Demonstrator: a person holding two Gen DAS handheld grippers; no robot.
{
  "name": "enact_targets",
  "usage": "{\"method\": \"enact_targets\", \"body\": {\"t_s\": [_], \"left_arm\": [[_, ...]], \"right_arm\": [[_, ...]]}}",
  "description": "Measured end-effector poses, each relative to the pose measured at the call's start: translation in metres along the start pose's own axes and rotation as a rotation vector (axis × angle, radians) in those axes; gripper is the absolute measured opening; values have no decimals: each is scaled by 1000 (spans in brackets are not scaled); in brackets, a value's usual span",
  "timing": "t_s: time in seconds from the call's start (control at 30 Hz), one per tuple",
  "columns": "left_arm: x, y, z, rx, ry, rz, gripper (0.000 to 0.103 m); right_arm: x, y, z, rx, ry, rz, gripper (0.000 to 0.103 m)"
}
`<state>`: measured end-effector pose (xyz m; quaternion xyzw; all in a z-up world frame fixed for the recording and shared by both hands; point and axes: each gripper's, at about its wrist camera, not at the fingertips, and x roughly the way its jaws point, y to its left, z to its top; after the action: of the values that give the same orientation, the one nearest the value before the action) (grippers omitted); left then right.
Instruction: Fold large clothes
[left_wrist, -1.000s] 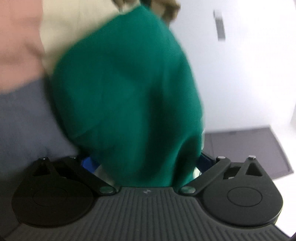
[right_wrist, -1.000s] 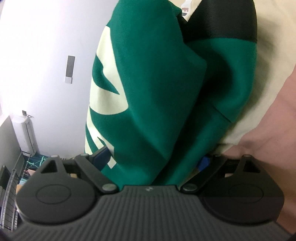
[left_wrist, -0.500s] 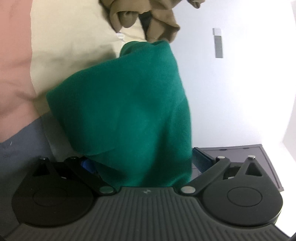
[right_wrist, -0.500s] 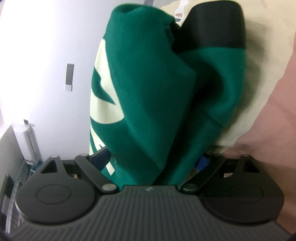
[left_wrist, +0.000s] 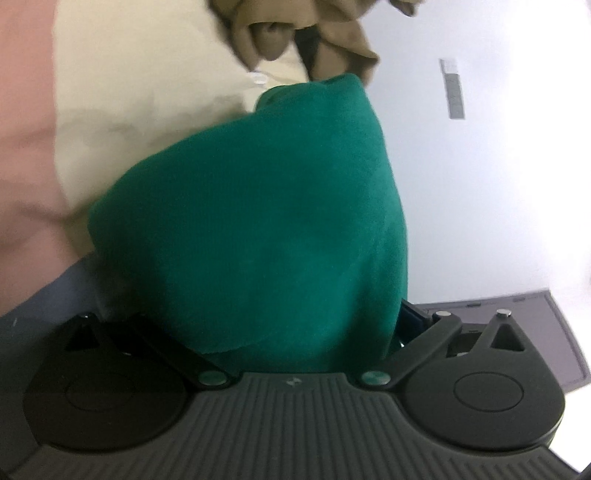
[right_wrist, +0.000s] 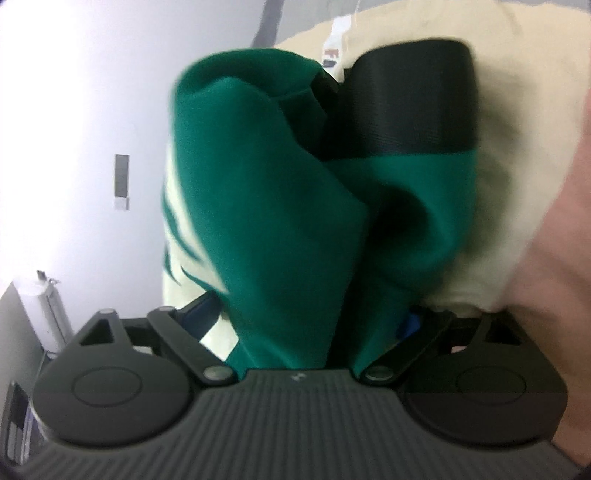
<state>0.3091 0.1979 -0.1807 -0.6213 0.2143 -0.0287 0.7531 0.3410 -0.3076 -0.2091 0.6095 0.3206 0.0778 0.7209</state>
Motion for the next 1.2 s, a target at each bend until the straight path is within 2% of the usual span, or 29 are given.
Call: {"method": "enact_targets", "body": {"t_s": [0.13,0.23,0.27,0.3,0.4,0.5,0.67,0.9,0.97,1.2], "left_arm": [[6,-4,3,36,-15,7,93],[6,-9,2,87,-22,32,77],[5,-11,2,105,-26,30,69],[3,-14,1,125,-34,21,62],[0,-23,-1,181,-39,7,53],[-1,-22,1,175,-18,-17,50],[-17,-30,-2,179,10,-47,49],[-57,-56,-23,194,63,-107,49],[-65,-62,-34,189,88,-129,49],[-63,-118,-93,274,172,-209,49]], "right_arm": [[25,18,-1,-82,22,-46,103],[35,23,-3,-135,13,-36,103],[35,24,-3,-151,8,-25,96],[34,26,-4,-176,3,-9,80],[30,31,-1,-238,15,28,57],[19,40,3,-327,23,43,43],[-5,54,1,-449,41,59,36],[-59,80,4,-542,50,118,33],[-92,81,7,-573,48,136,33],[-171,91,52,-625,-55,175,33]]}}
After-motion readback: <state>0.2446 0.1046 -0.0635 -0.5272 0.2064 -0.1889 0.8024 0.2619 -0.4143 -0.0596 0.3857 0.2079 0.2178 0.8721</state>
